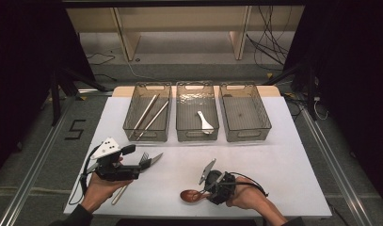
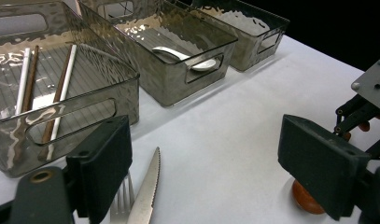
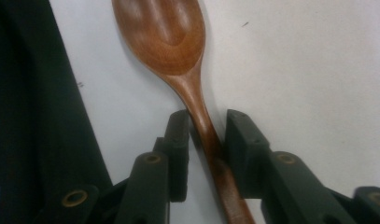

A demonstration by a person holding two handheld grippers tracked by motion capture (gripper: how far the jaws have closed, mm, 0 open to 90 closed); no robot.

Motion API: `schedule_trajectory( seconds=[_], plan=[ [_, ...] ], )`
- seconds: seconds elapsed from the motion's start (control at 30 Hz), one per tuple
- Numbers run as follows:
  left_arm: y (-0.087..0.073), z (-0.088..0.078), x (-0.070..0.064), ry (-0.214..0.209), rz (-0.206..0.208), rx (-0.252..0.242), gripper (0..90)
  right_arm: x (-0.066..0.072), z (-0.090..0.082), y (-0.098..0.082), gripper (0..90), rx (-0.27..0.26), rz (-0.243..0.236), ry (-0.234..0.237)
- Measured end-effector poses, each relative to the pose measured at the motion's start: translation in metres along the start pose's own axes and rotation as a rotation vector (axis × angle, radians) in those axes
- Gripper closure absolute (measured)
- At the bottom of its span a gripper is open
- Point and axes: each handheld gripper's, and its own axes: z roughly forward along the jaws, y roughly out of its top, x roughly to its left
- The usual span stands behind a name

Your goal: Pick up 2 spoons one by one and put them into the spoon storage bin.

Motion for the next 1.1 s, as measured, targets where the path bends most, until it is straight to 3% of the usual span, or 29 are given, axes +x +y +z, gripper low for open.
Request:
schedule_trajectory(
  seconds=[0.23,0.47,0.67,0.77,1.1],
  plan=[
    [0.000,0.000,0.000,0.001,-0.001,-0.001,17.0,0.002,0.000,0.001,80.7,0.020,-0.030,0.000],
    [0.000,0.000,0.000,0.001,-0.001,-0.001,17.0,0.001,-0.001,0.001,82.0,0.013,-0.030,0.012],
    [0.000,0.000,0.001,0.000,-0.005,-0.001,17.0,-0.003,-0.006,0.000,82.1,-0.031,-0.004,0.007],
    [0.000,0.000,0.001,0.001,-0.006,0.001,17.0,-0.006,-0.012,-0.001,82.0,-0.055,0.033,0.001],
    [0.000,0.000,0.001,0.002,-0.007,-0.002,16.8,-0.021,-0.027,-0.007,82.0,-0.154,0.093,-0.051]
  ],
)
